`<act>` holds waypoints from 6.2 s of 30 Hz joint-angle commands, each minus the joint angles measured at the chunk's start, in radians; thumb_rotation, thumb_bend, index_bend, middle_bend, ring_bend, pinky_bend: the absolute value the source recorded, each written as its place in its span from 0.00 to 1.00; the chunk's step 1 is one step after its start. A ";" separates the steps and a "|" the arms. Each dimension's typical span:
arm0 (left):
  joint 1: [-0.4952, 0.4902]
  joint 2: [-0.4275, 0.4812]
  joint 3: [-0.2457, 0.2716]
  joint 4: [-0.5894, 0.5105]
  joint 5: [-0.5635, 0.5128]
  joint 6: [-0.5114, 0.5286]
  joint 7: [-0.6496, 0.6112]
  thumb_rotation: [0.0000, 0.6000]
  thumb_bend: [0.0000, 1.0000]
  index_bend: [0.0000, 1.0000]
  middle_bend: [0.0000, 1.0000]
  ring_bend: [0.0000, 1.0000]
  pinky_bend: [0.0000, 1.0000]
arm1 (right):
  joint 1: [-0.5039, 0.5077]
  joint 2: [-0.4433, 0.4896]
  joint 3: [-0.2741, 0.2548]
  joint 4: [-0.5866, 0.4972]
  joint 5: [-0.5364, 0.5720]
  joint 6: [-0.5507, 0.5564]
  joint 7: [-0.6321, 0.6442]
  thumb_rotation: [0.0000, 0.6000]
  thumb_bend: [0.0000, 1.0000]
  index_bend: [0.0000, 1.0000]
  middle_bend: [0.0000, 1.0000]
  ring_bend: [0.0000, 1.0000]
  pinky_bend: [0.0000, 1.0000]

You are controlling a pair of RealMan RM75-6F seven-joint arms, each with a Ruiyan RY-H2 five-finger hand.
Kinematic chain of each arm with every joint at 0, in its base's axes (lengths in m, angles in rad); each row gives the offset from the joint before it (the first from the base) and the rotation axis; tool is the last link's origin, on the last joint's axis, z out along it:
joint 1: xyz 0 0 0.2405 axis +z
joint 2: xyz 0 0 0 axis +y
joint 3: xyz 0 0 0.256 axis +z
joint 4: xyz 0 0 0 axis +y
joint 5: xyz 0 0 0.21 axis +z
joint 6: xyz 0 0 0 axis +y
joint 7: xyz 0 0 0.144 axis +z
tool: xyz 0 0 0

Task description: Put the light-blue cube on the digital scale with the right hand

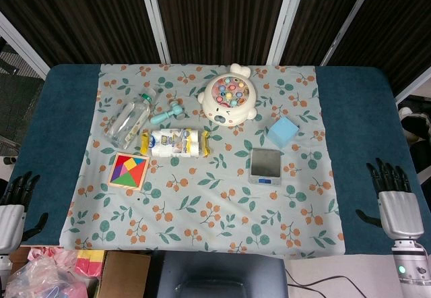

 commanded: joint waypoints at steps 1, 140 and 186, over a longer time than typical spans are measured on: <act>0.001 0.001 0.001 -0.003 0.000 -0.001 0.002 1.00 0.33 0.00 0.00 0.00 0.33 | 0.003 0.000 -0.002 0.003 -0.004 -0.004 0.000 1.00 0.11 0.00 0.00 0.00 0.14; 0.019 0.052 0.033 0.014 0.096 0.035 -0.168 1.00 0.33 0.05 0.00 0.00 0.33 | 0.640 -0.398 0.148 0.427 0.241 -0.568 0.159 1.00 0.34 0.78 0.65 0.71 0.85; 0.024 0.036 0.025 0.009 0.086 0.046 -0.111 1.00 0.33 0.06 0.00 0.00 0.33 | 0.261 0.114 -0.057 -0.303 0.086 -0.072 -0.163 1.00 0.12 0.00 0.00 0.00 0.03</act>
